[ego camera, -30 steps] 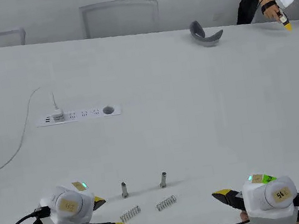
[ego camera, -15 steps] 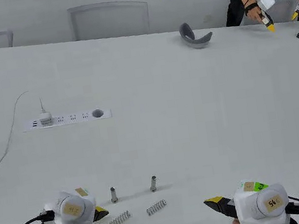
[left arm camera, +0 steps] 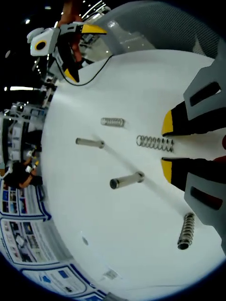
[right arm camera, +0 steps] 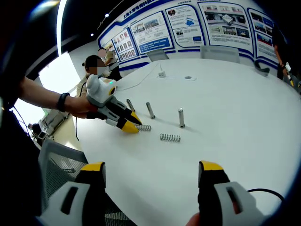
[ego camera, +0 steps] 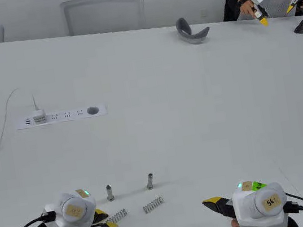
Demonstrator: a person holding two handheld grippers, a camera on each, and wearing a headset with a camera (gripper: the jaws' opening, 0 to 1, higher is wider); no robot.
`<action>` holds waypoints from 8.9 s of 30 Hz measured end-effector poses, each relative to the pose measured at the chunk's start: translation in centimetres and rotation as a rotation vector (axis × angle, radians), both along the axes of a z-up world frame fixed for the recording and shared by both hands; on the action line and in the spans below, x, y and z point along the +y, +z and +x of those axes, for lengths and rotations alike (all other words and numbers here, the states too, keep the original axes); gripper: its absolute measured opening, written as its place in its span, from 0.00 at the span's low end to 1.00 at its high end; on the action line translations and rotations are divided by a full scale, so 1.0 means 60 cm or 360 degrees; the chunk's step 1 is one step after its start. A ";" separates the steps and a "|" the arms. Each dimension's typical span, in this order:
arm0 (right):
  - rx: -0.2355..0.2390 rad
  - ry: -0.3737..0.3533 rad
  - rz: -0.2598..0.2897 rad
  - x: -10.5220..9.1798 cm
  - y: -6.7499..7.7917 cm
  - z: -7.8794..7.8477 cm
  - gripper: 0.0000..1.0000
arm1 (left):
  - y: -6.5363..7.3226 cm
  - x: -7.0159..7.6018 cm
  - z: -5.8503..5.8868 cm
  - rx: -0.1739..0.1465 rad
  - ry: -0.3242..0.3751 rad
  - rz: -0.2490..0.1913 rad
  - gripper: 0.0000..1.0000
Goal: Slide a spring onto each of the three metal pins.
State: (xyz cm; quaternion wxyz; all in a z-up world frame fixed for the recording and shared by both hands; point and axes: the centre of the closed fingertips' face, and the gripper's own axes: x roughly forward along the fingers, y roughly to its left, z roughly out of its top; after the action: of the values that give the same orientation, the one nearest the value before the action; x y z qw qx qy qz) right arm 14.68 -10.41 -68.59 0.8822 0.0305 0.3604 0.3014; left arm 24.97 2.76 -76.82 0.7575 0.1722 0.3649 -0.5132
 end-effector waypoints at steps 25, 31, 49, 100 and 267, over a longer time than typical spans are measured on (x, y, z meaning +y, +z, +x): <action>0.0005 0.0016 0.0035 0.013 0.003 0.002 0.81 | 0.017 0.019 -0.007 0.0007 0.0063 0.0005 0.11; 0.0009 0.0033 0.0044 0.018 0.001 0.002 0.80 | 0.036 0.026 -0.010 -0.0016 0.0069 -0.0021 0.11; 0.0002 0.0114 0.0123 0.055 0.006 0.017 0.77 | 0.095 0.052 -0.043 -0.0106 0.0048 -0.0063 0.11; 0.0250 0.0180 0.0742 0.149 0.058 0.026 0.18 | 0.180 -0.055 -0.161 -0.0245 -0.0422 -0.0177 0.10; 0.0180 0.1031 -0.0534 0.199 -0.017 0.244 0.13 | 0.129 0.148 -0.052 -0.0058 0.0531 -0.0367 0.57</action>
State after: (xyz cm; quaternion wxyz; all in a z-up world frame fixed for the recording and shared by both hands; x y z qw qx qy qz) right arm 29.32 1.53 -69.59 0.7123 -0.2137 0.4441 0.4997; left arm 21.83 11.63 -69.07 0.8532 0.0307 0.3134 -0.4158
